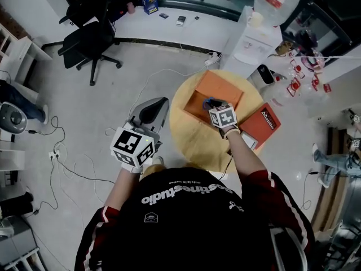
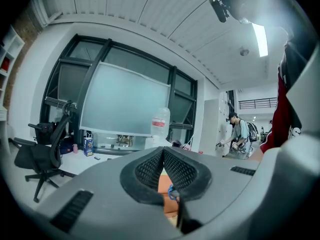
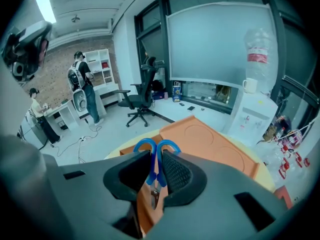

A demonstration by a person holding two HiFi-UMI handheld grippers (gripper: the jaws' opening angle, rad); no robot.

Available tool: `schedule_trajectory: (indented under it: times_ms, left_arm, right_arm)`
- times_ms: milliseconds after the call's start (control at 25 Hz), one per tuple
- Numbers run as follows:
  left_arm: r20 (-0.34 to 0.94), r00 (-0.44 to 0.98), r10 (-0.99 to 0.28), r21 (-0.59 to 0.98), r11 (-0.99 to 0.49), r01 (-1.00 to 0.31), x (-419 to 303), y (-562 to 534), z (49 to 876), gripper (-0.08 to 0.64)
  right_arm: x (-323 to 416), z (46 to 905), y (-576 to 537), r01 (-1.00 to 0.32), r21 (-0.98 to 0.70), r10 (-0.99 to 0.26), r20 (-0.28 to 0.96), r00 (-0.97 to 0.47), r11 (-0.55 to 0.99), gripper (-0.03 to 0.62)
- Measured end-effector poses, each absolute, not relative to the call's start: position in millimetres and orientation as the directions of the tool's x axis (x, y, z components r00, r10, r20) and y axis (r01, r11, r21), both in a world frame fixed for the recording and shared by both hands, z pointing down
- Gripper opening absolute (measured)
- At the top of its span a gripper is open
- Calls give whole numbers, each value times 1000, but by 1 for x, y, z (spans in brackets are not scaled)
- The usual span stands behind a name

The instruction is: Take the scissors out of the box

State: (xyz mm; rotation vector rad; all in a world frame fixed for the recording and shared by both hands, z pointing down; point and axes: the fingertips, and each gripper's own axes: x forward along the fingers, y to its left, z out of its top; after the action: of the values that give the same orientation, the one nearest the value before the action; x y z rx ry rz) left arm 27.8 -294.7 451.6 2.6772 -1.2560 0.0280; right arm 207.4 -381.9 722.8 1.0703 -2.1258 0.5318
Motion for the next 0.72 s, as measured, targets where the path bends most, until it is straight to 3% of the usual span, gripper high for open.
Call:
schedule_trajectory:
  times_ms: [720]
  left_arm:
    - [46, 776, -629, 184, -758, -626, 76, -303, 433, 17]
  right_arm:
    - [228, 601, -351, -889, -85, -729, 540, -421, 450, 103]
